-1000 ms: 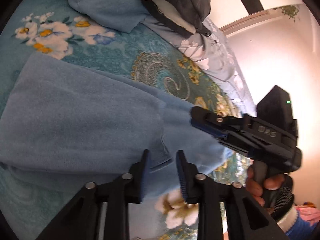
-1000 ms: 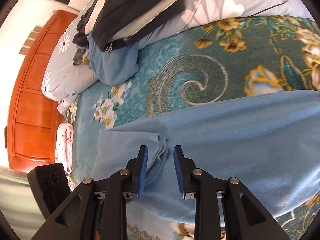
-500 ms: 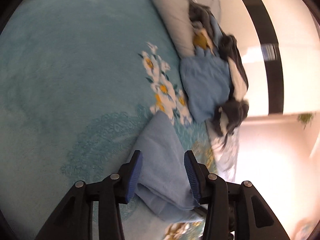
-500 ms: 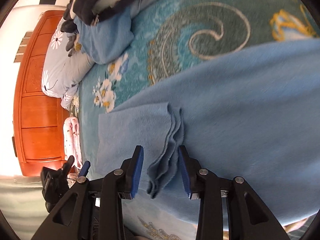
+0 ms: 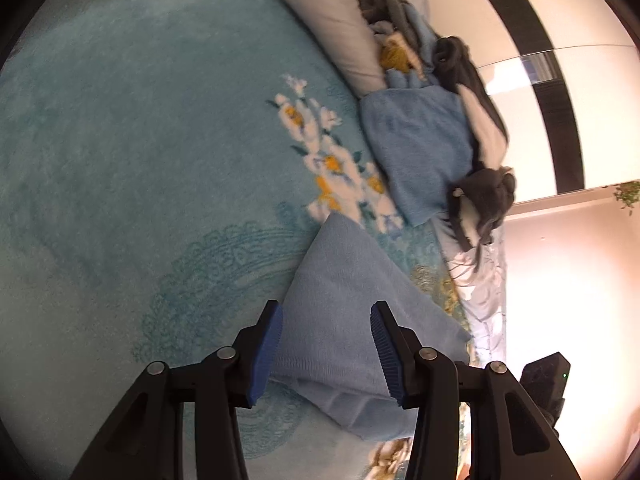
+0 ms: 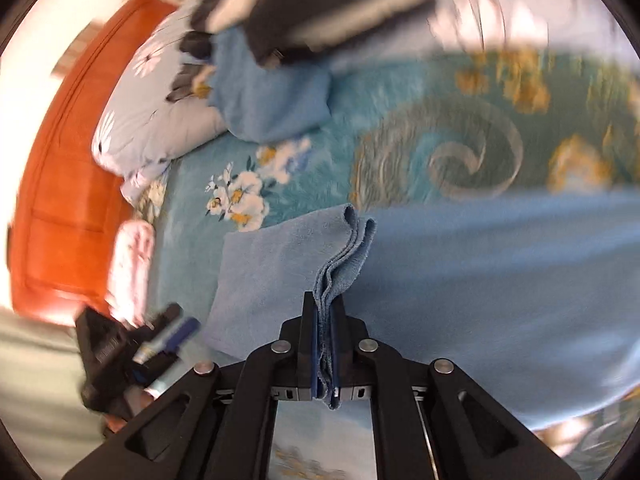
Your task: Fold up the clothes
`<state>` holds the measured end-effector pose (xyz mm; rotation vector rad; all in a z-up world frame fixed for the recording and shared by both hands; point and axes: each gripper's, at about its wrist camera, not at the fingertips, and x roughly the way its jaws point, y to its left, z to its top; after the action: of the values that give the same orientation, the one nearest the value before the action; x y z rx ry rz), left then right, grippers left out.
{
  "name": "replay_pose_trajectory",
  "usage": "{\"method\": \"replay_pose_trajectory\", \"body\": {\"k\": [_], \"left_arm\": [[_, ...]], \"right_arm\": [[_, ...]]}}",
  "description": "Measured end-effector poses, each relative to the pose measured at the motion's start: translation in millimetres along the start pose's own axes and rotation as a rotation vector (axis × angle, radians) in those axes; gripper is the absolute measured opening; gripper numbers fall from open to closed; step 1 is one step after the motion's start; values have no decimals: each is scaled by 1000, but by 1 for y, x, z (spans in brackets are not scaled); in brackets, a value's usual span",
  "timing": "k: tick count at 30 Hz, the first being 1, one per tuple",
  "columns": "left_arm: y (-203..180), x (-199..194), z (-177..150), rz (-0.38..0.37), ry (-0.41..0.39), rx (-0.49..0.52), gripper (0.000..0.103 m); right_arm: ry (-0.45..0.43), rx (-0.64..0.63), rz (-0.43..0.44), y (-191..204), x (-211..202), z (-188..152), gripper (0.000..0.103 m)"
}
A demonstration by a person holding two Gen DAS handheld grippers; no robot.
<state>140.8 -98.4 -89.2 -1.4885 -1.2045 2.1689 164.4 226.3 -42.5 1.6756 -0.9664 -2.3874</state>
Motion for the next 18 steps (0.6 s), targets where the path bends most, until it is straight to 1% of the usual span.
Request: {"method": "replay_pose_trajectory", "body": {"k": [2, 3, 4, 5, 7, 10, 14, 18], "left_arm": [[-14, -2, -2, -65, 2, 44, 50], [-22, -2, -4, -98, 6, 72, 50], [-29, 0, -6, -114, 19, 99, 50], [-36, 5, -8, -115, 42, 127, 50], [-44, 22, -15, -80, 104, 172, 50], [-45, 49, -25, 16, 200, 217, 50], [-37, 67, -28, 85, 253, 218, 50], [-27, 71, -27, 88, 271, 186, 50]], "right_arm": [[11, -48, -35, -3, -4, 1, 5], [23, -42, -63, -10, 0, 1, 5], [35, -24, -78, -16, 5, 0, 5], [47, 9, -76, -24, 11, -3, 5], [59, 57, -77, -36, 20, -9, 5], [75, 87, -93, -46, 29, -14, 5], [81, 105, -94, -55, 32, -16, 5], [85, 117, -93, -60, 36, -17, 5]]}}
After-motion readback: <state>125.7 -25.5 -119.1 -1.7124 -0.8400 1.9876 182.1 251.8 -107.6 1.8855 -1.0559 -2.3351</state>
